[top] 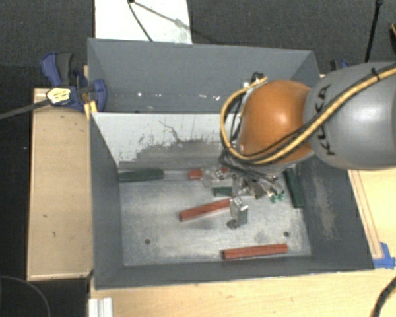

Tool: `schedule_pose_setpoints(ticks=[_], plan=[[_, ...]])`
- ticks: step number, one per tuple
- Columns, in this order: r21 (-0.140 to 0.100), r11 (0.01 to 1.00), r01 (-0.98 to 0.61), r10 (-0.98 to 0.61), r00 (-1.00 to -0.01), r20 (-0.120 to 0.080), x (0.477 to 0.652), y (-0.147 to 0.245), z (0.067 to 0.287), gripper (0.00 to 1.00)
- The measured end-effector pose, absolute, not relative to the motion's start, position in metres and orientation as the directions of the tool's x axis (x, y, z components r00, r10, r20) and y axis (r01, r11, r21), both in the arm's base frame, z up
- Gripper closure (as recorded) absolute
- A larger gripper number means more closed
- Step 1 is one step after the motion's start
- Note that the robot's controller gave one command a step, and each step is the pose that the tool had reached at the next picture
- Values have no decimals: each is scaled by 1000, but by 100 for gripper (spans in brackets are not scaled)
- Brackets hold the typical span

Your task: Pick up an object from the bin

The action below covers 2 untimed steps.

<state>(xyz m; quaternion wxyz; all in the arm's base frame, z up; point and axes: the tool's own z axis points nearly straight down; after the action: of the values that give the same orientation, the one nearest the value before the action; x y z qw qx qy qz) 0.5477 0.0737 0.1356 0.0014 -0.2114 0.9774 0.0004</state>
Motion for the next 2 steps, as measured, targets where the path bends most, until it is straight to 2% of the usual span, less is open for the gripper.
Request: schedule_pose_setpoints(ticks=[1,2], plan=[[3,902,-432,-432,-902,3,551,72,69,0],[1,902,-433,-433,-902,-2,553,72,73,100]])
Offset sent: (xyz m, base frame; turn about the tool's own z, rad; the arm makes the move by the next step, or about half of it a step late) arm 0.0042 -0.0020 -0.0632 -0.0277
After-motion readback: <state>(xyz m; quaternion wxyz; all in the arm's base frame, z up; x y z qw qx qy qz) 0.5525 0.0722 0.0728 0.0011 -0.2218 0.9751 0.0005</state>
